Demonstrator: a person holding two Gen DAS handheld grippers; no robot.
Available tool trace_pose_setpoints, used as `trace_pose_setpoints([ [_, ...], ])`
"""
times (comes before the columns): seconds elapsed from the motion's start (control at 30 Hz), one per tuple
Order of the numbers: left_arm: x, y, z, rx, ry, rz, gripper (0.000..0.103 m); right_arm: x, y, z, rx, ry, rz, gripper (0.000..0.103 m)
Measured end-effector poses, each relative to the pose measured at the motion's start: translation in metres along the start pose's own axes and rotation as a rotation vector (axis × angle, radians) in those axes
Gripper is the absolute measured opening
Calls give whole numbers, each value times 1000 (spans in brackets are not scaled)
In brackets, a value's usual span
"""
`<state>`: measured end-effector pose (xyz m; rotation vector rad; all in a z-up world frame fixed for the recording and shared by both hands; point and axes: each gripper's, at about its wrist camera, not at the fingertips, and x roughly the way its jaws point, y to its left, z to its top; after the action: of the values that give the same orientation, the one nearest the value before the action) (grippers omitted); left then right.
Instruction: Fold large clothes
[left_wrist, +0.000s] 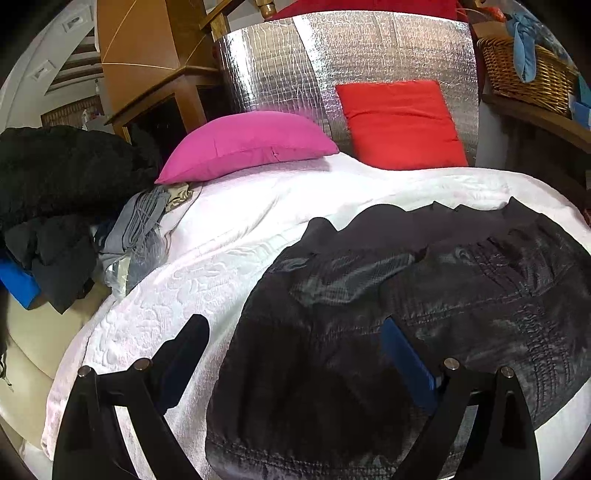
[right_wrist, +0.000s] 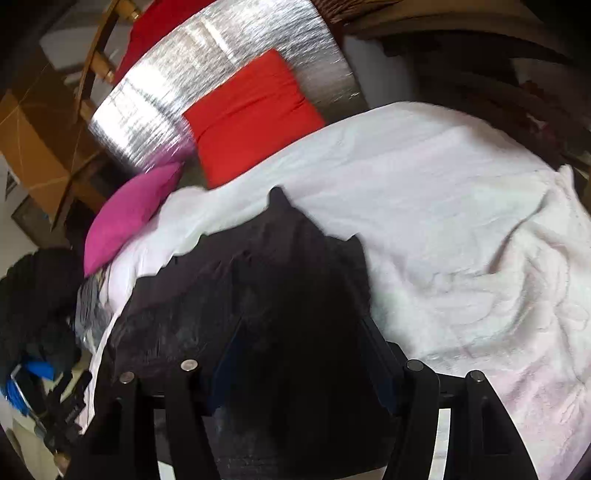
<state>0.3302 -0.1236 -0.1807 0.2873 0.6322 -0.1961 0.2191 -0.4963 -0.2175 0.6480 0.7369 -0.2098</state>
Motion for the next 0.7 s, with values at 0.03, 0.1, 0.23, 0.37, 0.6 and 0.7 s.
trace_pose_setpoints([
  [0.03,0,0,0,1,0,-2,95,11,5,1,-7,24,11,66],
  [0.1,3,1,0,1,11,-8,95,28,12,-4,-35,93,-17,67],
  [0.23,16,23,3,-67,74,-71,95,30,24,-6,-122,92,-75,67],
  [0.37,34,65,4,-217,154,-174,95,8,9,2,-70,28,-42,67],
  [0.6,70,102,-15,-403,342,-345,95,14,-58,8,124,82,-1,67],
  [0.7,79,100,-23,-412,392,-368,95,29,-74,6,157,122,52,67],
])
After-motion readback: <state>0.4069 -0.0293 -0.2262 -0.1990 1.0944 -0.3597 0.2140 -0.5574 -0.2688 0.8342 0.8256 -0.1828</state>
